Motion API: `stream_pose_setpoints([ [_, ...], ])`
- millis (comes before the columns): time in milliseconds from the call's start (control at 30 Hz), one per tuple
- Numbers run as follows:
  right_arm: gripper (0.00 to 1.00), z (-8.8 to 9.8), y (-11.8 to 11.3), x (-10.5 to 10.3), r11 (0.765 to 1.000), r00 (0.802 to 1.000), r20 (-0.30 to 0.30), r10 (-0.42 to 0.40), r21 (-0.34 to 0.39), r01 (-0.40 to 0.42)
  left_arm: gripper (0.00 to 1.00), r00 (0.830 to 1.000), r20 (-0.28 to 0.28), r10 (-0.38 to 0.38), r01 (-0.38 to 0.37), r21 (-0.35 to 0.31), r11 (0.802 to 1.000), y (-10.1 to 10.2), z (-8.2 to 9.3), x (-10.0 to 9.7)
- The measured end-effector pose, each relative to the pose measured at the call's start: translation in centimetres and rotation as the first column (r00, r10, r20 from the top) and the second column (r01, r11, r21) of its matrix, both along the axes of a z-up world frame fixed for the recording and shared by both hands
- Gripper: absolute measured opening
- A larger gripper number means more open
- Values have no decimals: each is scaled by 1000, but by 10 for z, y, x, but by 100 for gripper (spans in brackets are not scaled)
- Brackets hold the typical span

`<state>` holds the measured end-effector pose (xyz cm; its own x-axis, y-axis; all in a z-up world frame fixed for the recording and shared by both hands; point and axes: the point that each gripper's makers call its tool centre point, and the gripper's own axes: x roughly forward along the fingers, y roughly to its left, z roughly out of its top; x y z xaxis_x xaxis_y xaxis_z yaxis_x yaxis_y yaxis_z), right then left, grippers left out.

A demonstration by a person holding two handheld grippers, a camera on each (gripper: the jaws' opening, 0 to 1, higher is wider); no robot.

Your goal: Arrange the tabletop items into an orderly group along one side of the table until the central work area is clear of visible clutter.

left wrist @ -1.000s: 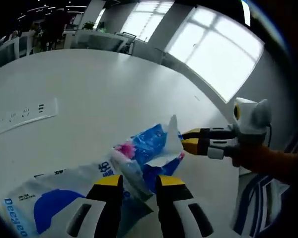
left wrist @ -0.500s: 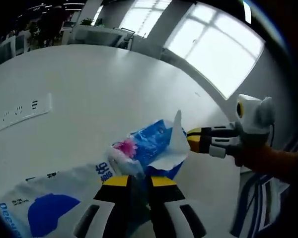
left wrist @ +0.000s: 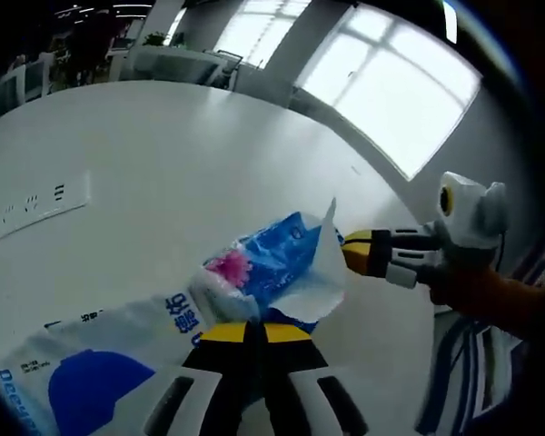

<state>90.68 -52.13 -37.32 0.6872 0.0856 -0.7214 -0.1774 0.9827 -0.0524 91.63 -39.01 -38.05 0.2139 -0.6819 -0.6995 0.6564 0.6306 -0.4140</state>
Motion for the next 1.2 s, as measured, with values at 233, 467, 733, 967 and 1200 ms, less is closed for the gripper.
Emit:
stream_pose_setpoints([
  [233, 0, -5, -4, -14, 1000, 1000, -10, -16, 5, 16, 2, 1000, 5, -17, 17, -4, 1000, -4, 1, -10],
  [467, 0, -14, -5, -21, 1000, 999, -33, -16, 14, 17, 3, 999, -6, -31, 31, 20, 999, -3, -6, -19],
  [733, 1, -16, -5, -20, 1000, 999, -37, -20, 24, 21, 4, 999, 3, -37, 37, 40, 999, -1, -8, -15],
  [967, 5, -17, -8, -22, 999, 999, -37, -36, 33, 37, 9, 999, -5, -36, 36, 43, 998, 3, -6, -17],
  [1200, 16, 0, -4, -32, 996, 999, 9, -49, 69, 48, 25, 997, 55, -52, 50, 37, 998, 9, 7, -19],
])
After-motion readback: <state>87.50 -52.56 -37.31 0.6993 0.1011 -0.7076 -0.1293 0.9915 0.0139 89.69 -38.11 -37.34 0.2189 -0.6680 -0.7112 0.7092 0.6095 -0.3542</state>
